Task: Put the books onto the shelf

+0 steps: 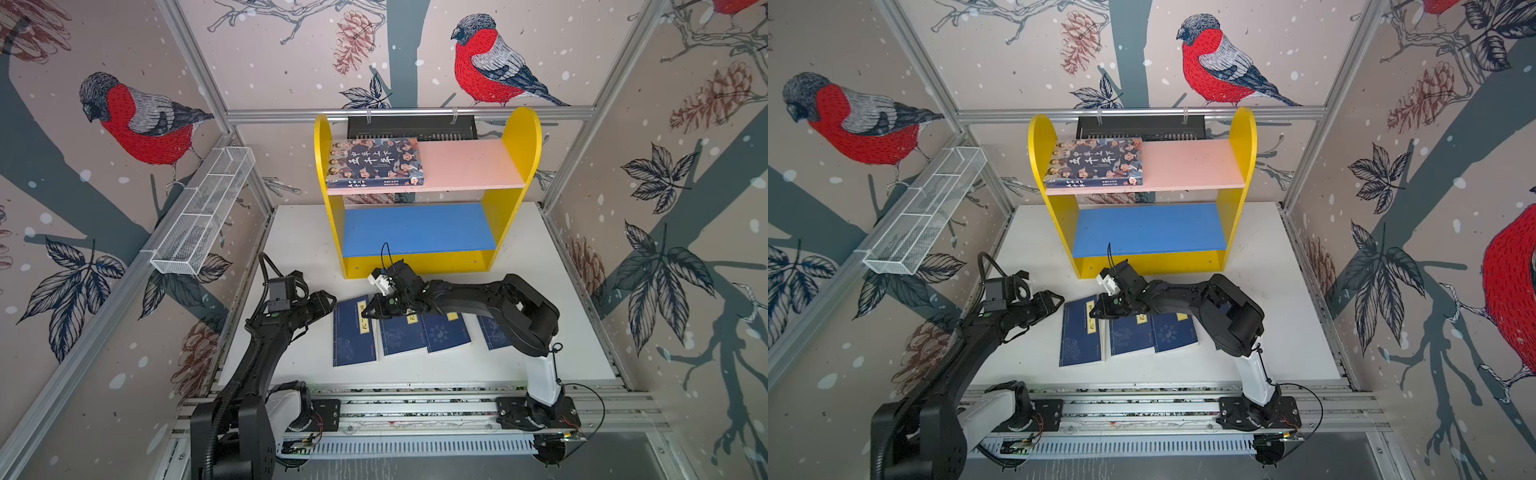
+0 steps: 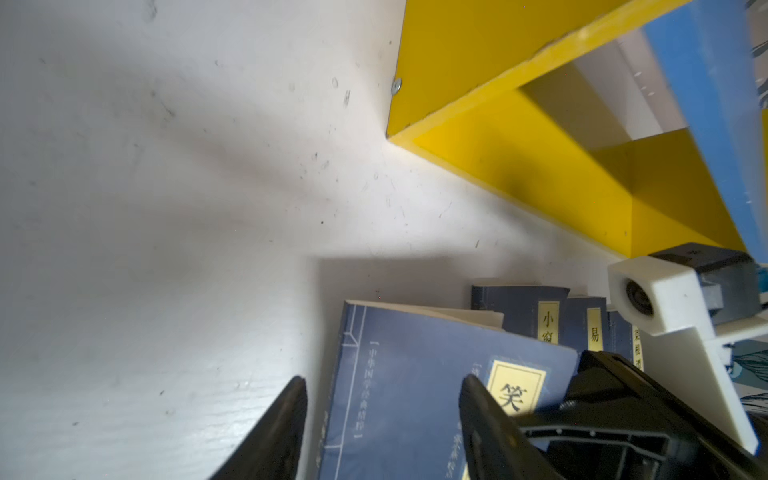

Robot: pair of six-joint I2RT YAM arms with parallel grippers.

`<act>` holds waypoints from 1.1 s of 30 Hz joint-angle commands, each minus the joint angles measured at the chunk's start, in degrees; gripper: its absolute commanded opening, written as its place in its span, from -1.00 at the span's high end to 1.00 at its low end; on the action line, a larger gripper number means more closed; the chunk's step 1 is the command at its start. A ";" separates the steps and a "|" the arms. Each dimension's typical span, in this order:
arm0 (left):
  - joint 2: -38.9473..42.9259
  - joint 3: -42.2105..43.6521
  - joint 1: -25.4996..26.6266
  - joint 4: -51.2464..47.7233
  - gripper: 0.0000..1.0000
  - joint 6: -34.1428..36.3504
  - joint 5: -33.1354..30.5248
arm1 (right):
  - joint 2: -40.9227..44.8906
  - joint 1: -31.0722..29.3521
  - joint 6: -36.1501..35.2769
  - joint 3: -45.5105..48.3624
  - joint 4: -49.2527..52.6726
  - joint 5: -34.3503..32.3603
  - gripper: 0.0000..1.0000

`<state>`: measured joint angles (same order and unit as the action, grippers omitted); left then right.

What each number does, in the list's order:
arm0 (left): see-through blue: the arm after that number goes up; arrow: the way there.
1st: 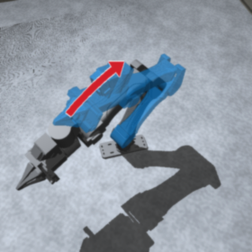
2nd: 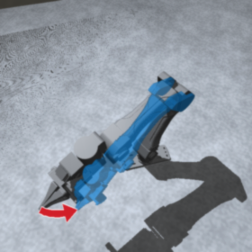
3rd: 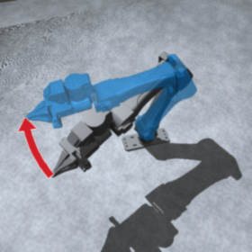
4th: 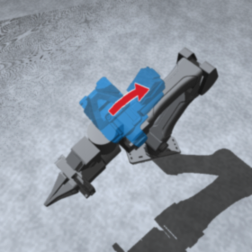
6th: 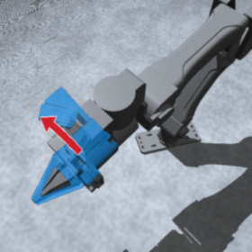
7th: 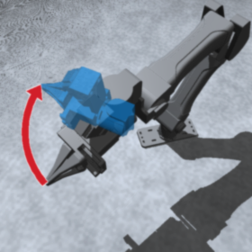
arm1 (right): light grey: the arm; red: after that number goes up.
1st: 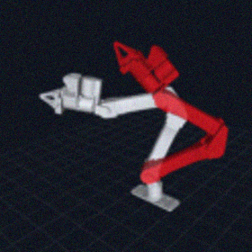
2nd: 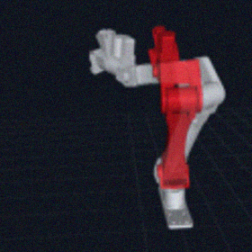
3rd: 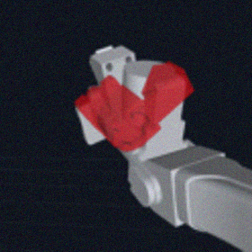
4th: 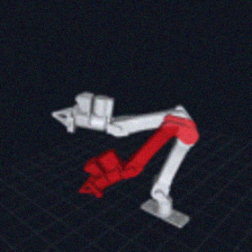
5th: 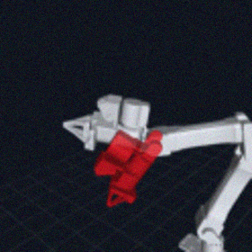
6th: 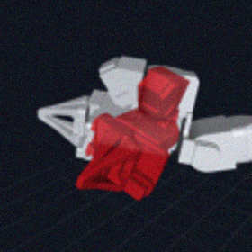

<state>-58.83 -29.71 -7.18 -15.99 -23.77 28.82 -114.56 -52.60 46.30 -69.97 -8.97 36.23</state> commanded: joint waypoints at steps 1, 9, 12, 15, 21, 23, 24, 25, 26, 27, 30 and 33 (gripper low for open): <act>1.56 -1.78 -1.07 3.18 -0.18 2.18 6.45 | 2.35 0.55 -1.60 0.41 -4.56 5.18 0.98; 3.97 -16.05 -1.61 -4.67 -0.18 12.77 5.58 | 6.81 2.93 -3.19 0.85 -6.00 11.15 0.99; 4.22 -16.89 -1.70 -6.61 -0.26 17.42 10.32 | 8.38 3.73 -3.50 1.20 -6.88 13.07 0.99; 4.34 -17.47 -1.70 -7.48 -0.29 18.70 12.11 | 10.06 4.67 -4.00 1.61 -7.07 14.44 0.99; 3.20 -19.27 -1.78 -8.01 -0.36 19.13 18.58 | 14.63 7.06 -5.45 2.48 -5.88 16.51 0.99; 2.48 -19.80 -1.78 -9.15 -0.36 20.43 22.21 | 16.10 8.11 -6.15 2.60 -4.70 16.69 0.99; 2.11 -20.32 -1.78 -10.71 -0.36 22.72 23.99 | 16.95 8.62 -6.44 2.80 -4.41 16.96 0.99; 1.89 -21.08 -1.78 -12.39 -0.36 25.18 24.76 | 17.78 9.15 -6.78 3.08 -4.26 17.05 0.99; 1.75 -21.46 -1.78 -13.27 -0.36 26.72 24.77 | 18.46 9.71 -6.99 3.39 -4.02 17.11 0.99; 1.72 -21.82 -1.78 -13.97 -0.36 27.86 24.58 | 19.11 10.21 -7.34 3.59 -3.62 17.32 0.99; 1.86 -21.50 -1.78 -14.09 -0.36 28.63 26.31 | 20.72 11.46 -7.62 4.40 -4.01 18.79 0.99; 1.24 -21.11 -1.78 -13.03 -0.36 27.75 31.47 | 21.39 11.91 -8.73 3.79 -3.57 20.57 0.99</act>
<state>-57.21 -50.92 -8.78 -28.47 1.96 54.15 -94.00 -40.91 39.66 -65.65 -11.97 53.49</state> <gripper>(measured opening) 0.680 0.098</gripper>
